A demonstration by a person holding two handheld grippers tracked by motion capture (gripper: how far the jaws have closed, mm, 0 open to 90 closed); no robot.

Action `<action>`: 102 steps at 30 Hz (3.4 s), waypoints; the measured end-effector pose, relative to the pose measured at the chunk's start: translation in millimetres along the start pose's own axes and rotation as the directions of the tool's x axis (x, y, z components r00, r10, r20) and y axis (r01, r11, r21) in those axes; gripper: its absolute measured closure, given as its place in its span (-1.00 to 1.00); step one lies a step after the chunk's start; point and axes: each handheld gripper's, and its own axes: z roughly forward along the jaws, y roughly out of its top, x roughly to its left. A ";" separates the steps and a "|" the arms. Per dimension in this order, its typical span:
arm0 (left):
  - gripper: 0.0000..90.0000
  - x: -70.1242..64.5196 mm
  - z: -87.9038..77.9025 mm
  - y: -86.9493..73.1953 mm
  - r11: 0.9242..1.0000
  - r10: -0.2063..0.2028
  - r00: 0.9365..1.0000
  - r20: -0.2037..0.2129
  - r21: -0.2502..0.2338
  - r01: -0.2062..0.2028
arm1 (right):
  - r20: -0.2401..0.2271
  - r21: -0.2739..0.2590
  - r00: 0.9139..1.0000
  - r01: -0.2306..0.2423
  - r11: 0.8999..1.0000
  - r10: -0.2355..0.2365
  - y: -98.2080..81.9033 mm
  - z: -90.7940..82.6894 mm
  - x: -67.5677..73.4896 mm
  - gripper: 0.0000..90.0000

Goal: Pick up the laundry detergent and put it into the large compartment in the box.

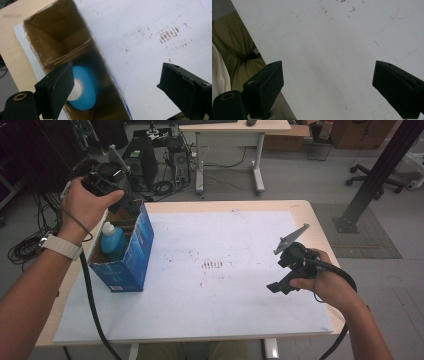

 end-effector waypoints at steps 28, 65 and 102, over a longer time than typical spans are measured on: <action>-0.75 -44.0 7.0 11.5 0.972 0.235 0.970 0.069 -0.001 -0.235 | -0.006 0.001 1.000 -0.002 1.000 0.002 0.5 2.2 -0.9 -0.77; -0.76 -97.5 28.2 8.6 0.886 0.460 0.876 0.143 -0.002 -0.465 | -0.004 -0.006 1.000 -0.007 1.000 0.007 -0.3 1.8 0.7 -0.77; -0.76 -103.1 41.6 2.7 0.874 0.481 0.861 0.163 -0.018 -0.485 | -0.012 -0.009 1.000 -0.002 1.000 0.002 2.4 6.3 1.7 -0.77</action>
